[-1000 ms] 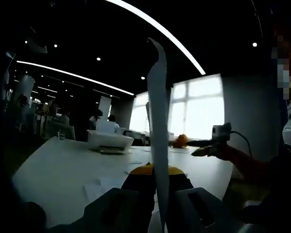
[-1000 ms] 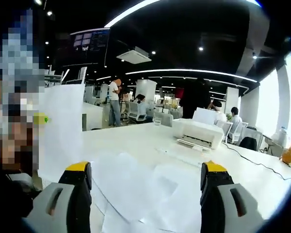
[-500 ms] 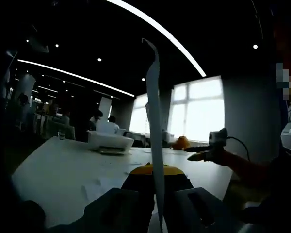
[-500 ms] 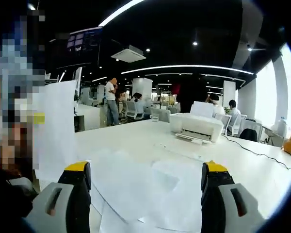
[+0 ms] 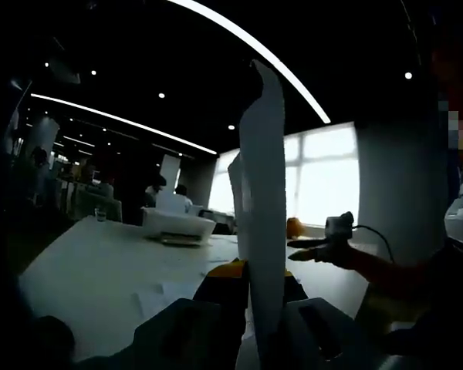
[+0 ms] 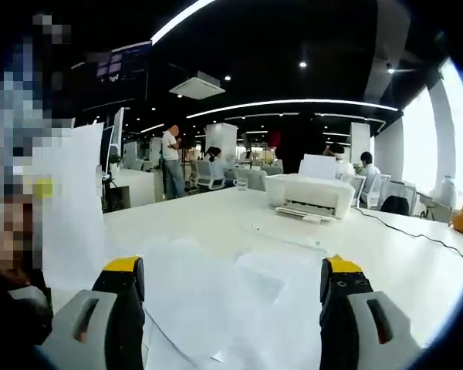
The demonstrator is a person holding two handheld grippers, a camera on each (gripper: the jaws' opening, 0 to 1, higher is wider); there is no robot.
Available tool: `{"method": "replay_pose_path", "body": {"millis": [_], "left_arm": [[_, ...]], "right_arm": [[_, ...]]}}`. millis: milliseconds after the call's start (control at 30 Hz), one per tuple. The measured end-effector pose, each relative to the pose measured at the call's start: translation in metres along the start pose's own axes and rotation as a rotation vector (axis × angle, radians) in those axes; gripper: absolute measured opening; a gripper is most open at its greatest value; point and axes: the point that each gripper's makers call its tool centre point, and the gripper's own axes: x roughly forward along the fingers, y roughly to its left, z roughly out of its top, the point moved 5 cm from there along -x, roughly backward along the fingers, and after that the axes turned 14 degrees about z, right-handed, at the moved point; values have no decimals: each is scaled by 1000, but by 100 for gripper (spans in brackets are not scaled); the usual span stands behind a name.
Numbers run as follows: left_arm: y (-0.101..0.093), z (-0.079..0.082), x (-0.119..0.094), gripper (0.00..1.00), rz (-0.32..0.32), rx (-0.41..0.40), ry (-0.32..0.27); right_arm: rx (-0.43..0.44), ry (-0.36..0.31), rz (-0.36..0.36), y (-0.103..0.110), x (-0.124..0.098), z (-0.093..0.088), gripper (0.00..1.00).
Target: Organize the stack of printing papers by aligning and flattening the scattered papers on the table
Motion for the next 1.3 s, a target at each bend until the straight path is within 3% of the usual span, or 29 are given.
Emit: {"method": "replay_pose_path", "body": {"millis": [267, 967, 1300], "left_arm": [[2, 0, -2, 5, 0, -2, 0], [3, -2, -4, 5, -1, -14, 3], [7, -6, -4, 5, 11, -35, 4]], "right_arm": [[67, -24, -3, -10, 8, -9, 89], [83, 37, -13, -24, 44, -44, 89], [90, 45, -22, -25, 49, -49, 88]]}}
